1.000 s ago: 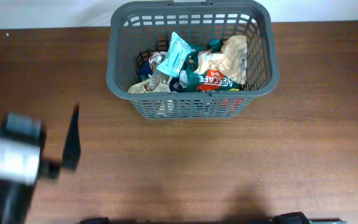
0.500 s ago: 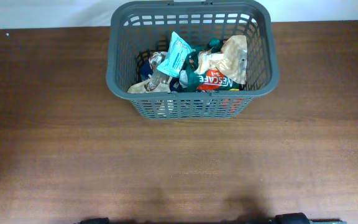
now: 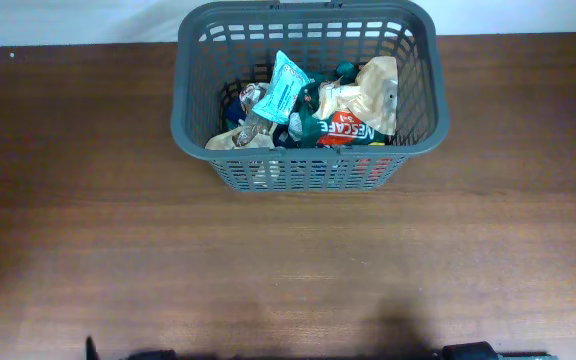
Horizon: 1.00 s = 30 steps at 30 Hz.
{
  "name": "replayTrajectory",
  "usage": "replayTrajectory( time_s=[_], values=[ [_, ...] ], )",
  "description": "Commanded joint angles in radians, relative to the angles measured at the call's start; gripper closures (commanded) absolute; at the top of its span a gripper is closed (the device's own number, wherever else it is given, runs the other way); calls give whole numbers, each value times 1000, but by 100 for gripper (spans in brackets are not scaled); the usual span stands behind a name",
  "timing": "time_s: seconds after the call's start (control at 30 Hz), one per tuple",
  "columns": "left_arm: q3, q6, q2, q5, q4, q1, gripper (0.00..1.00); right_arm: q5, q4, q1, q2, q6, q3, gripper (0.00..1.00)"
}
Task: Pack container
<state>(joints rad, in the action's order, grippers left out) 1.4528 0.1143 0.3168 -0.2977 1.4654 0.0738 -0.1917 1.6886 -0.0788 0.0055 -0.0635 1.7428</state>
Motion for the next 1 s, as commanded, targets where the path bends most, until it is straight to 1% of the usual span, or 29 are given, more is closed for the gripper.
replayTrajectory(
  time_s=[0.0,0.1,0.17,0.3,0.5,0.63,0.67,0.83,0.97],
  values=[
    [-119,-13,0,-74,-68,-20,1,43,-29,-6,5,-6,-71,1],
    [-241,-13,1,-73,-184,-21,1,77,-54,-6,5,-6,-164,1],
    [-307,-41,1,-73,-262,-21,1,93,-88,-6,5,-6,-249,1],
    [-409,-159,1,-73,-402,-21,1,133,-203,-6,5,-6,-447,1],
    [-518,-315,1,-73,-577,-21,1,133,-461,-6,5,-6,-706,1],
    [-599,-494,1,-73,-666,-21,1,136,-568,-6,5,-7,-865,1],
    [-622,-517,1,-73,-687,-21,1,136,-584,-6,5,-14,-902,1],
    [-801,-530,1,-74,-881,-21,1,190,-715,-6,5,-132,-1060,1],
    [-947,-529,1,-99,-1067,-21,1,258,-744,-6,5,-142,-1146,1]
  ],
)
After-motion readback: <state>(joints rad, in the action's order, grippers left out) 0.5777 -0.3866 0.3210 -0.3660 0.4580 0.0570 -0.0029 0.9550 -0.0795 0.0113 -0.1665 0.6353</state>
